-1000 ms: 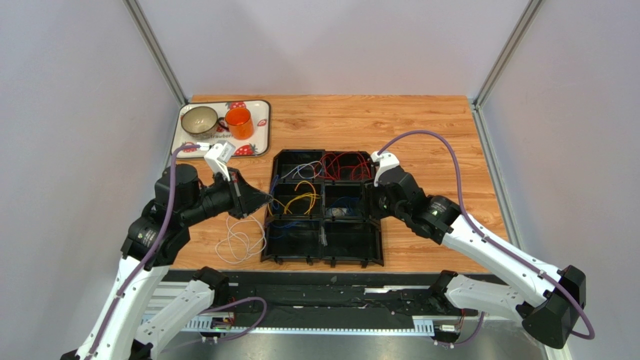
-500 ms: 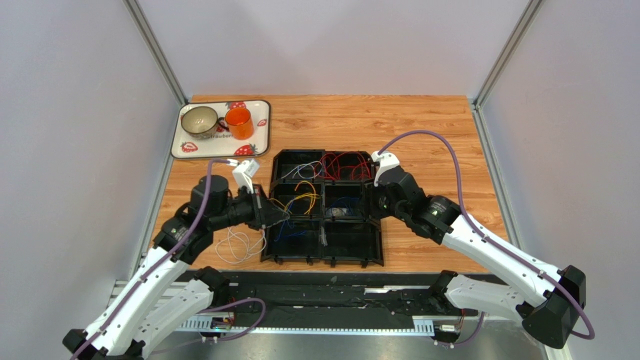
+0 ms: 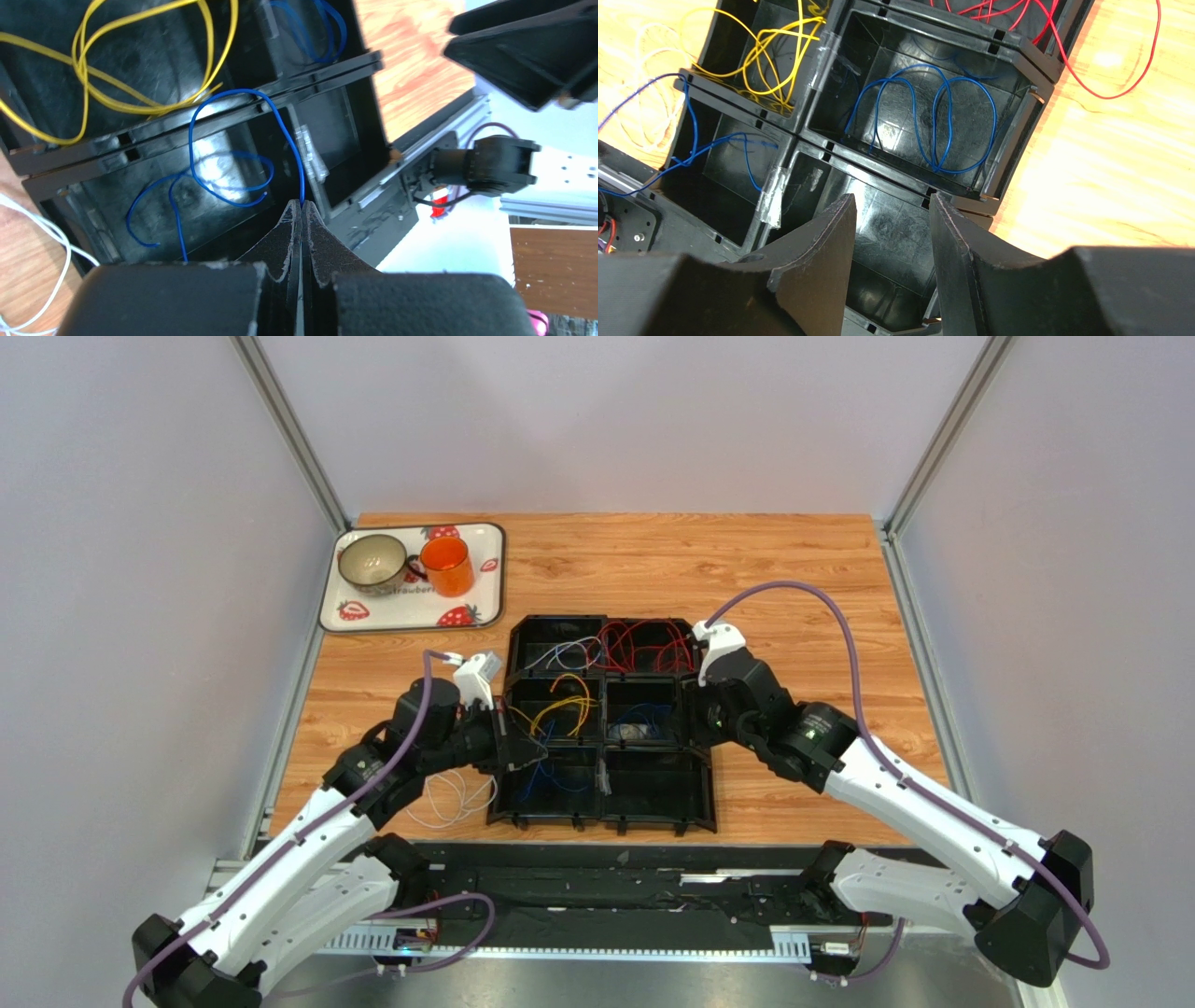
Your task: Untangle the cables
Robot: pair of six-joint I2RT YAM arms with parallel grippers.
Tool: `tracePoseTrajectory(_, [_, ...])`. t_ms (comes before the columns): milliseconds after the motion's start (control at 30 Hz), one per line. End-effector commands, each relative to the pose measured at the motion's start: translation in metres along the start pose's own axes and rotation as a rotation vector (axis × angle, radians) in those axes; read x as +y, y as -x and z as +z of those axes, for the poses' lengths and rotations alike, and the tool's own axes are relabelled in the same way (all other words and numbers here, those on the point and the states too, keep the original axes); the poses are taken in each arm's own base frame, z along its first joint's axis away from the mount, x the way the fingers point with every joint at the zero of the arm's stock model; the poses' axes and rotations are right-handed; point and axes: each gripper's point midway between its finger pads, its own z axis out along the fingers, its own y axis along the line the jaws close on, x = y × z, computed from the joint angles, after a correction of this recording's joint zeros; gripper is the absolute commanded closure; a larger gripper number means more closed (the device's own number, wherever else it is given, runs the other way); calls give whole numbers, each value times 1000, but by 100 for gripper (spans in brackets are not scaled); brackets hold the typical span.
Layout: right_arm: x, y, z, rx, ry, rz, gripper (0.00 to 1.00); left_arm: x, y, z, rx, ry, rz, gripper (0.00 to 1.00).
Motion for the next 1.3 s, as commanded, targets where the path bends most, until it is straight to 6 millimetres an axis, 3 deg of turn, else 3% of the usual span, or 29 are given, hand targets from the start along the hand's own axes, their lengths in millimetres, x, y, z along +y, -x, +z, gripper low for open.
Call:
tracePoseTrajectory(0, [4,4,1,-18,16,16,53,6,-3,8,-19,1,-19,100])
tracePoseTrajectory(567, [4,2,1,-12,14,14,54,4,-11,16,5,-16,-35,99])
tracePoseTrajectory(600, [4,2,0,-12,14,14,54,3,-12,16,11,-19,-32,83])
tracePoseTrajectory(667, [3,2,0,-13,13,13,54,0,-15,17,30,-30,-17,63])
tracePoseTrajectory(700, [3,2,0,-12,11,13,54,-5,-14,15,38,-36,-9,35])
tracePoseTrajectory(767, [2,3,-1,-16,10,14,54,-11,-15,11,63,-27,19,19])
tracePoseTrajectory(933, [4,3,-2,-16,21,14,54,-13,1,-4,42,41,83,12])
tracePoseTrajectory(1033, [7,4,-3,-13,36,20,54,-5,21,-27,-7,165,147,12])
tracePoseTrajectory(1167, [10,4,-3,-12,48,21,54,40,47,-70,-91,512,173,17])
tracePoseTrajectory(1267, [13,4,0,-10,53,25,54,60,41,-78,-95,623,122,16])
